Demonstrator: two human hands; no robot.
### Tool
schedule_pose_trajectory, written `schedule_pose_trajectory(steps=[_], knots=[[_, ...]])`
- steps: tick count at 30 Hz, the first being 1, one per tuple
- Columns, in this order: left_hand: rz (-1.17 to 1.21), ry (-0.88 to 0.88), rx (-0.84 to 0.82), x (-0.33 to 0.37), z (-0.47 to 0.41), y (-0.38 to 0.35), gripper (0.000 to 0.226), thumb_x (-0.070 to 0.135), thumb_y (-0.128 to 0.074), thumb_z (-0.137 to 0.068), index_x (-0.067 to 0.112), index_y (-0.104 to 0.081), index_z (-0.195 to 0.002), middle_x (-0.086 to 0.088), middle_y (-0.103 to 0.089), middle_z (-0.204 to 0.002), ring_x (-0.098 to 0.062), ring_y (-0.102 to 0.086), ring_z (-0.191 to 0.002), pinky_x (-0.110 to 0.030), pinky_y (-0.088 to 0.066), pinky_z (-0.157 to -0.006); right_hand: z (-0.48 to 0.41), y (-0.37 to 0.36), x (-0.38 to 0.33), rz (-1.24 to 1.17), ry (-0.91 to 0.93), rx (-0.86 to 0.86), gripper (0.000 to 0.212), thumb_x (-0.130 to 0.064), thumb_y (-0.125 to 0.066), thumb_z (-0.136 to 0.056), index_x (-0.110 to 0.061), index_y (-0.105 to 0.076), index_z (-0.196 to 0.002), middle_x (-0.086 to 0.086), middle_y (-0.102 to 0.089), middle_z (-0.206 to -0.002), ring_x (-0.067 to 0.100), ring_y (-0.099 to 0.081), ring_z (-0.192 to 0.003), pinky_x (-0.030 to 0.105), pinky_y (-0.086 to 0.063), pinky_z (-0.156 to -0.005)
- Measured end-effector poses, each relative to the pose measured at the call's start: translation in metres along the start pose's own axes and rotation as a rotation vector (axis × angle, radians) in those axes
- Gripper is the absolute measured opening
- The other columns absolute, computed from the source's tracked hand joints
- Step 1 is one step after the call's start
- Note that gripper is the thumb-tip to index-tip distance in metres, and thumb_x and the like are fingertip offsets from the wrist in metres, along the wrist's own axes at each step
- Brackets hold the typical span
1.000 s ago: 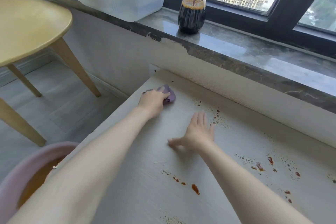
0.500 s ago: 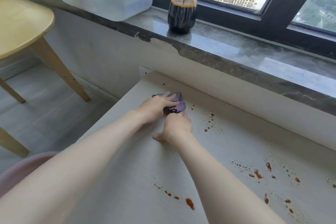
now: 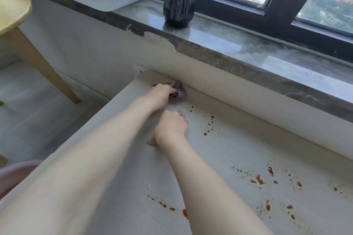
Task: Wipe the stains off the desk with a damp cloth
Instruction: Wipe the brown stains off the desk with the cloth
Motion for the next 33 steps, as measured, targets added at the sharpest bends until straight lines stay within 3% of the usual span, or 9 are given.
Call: schedule_pose_trajectory(steps=[3, 6, 8, 12, 18, 22, 24, 28, 33], knots=[[-0.044, 0.045, 0.04, 0.022, -0.005, -0.002, 0.06, -0.004, -0.041, -0.088, 0.024, -0.043, -0.141, -0.011, -0.031, -0.15, -0.027, -0.028, -0.138, -0.039, -0.03, -0.107, -0.001, 0.001, 0.0, -0.033, 0.014, 0.021, 0.046, -0.02, -0.05, -0.093, -0.01, -0.044, -0.138, 0.017, -0.035, -0.147, 0.029, -0.02, -0.142, 0.04, -0.024, -0.113], [0.04, -0.133, -0.036, 0.019, 0.001, -0.011, 0.067, -0.011, -0.04, -0.084, 0.017, -0.034, -0.145, -0.01, -0.018, -0.157, -0.023, -0.013, -0.145, -0.028, -0.018, -0.113, 0.002, -0.001, 0.002, -0.015, 0.018, -0.009, 0.066, -0.032, -0.068, -0.083, -0.01, -0.04, -0.139, 0.017, -0.035, -0.146, 0.029, -0.021, -0.141, 0.04, -0.024, -0.113], [0.114, -0.124, -0.026, -0.006, 0.0, -0.007, 0.069, -0.016, -0.035, -0.081, 0.016, -0.039, -0.142, -0.01, -0.021, -0.155, -0.023, -0.018, -0.145, -0.024, -0.015, -0.113, 0.003, -0.002, 0.001, -0.006, 0.011, -0.021, 0.076, -0.036, -0.073, -0.079, -0.009, -0.038, -0.14, 0.019, -0.031, -0.148, 0.029, -0.021, -0.141, 0.039, -0.023, -0.114], [0.131, 0.128, 0.137, -0.031, -0.008, 0.007, 0.066, -0.012, -0.033, -0.084, 0.022, -0.046, -0.139, -0.006, -0.023, -0.156, -0.027, -0.022, -0.143, -0.035, -0.019, -0.116, 0.001, -0.001, 0.001, -0.04, -0.013, -0.016, 0.071, -0.034, -0.07, -0.082, -0.01, -0.038, -0.141, 0.019, -0.025, -0.151, 0.028, -0.019, -0.142, 0.039, -0.021, -0.115], [0.092, -0.068, 0.035, -0.034, 0.011, -0.004, 0.07, -0.015, -0.034, -0.082, 0.023, -0.044, -0.14, -0.003, -0.025, -0.155, -0.023, -0.023, -0.143, -0.035, -0.022, -0.114, 0.003, -0.004, 0.006, -0.047, -0.004, 0.004, 0.077, -0.035, -0.07, -0.082, -0.005, -0.032, -0.143, 0.017, -0.021, -0.153, 0.027, -0.017, -0.143, 0.037, -0.021, -0.115], [0.058, 0.185, 0.205, -0.061, 0.005, 0.018, 0.066, -0.012, -0.037, -0.079, 0.02, -0.051, -0.136, -0.007, -0.041, -0.145, -0.032, -0.039, -0.129, -0.042, -0.034, -0.104, 0.008, -0.003, 0.006, -0.02, 0.018, -0.048, 0.099, -0.041, -0.079, -0.072, 0.0, -0.025, -0.145, 0.018, -0.016, -0.154, 0.027, -0.013, -0.144, 0.036, -0.019, -0.116], [-0.029, 0.189, 0.2, -0.04, 0.004, 0.019, 0.061, -0.007, -0.039, -0.083, 0.018, -0.048, -0.137, -0.009, -0.037, -0.146, -0.032, -0.036, -0.13, -0.043, -0.033, -0.103, 0.007, -0.006, 0.004, -0.007, 0.002, -0.07, 0.096, -0.04, -0.074, -0.077, -0.001, -0.022, -0.147, 0.019, -0.01, -0.156, 0.028, -0.008, -0.145, 0.037, -0.016, -0.117], [0.041, -0.033, 0.073, -0.038, 0.012, 0.007, 0.071, -0.014, -0.034, -0.08, 0.021, -0.042, -0.141, -0.006, -0.023, -0.156, -0.027, -0.023, -0.141, -0.037, -0.024, -0.111, -0.004, -0.008, 0.0, -0.002, -0.017, -0.028, 0.07, -0.032, -0.064, -0.087, -0.007, -0.032, -0.144, 0.021, -0.015, -0.155, 0.03, -0.013, -0.144, 0.038, -0.018, -0.116], [0.061, 0.343, 0.222, -0.052, -0.004, 0.026, 0.055, -0.005, -0.038, -0.088, 0.018, -0.048, -0.138, -0.012, -0.033, -0.148, -0.029, -0.024, -0.139, -0.041, -0.024, -0.111, -0.008, -0.009, 0.0, -0.014, -0.05, -0.039, 0.063, -0.03, -0.062, -0.089, -0.008, -0.037, -0.143, 0.022, -0.017, -0.154, 0.031, -0.015, -0.143, 0.039, -0.019, -0.115]])
Point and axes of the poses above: each hand's wrist, its own z-axis away from the middle knuckle, its own y-axis out of the back of the hand, x = y × z, the point moved 8 cm from there along -z, towards the middle knuckle
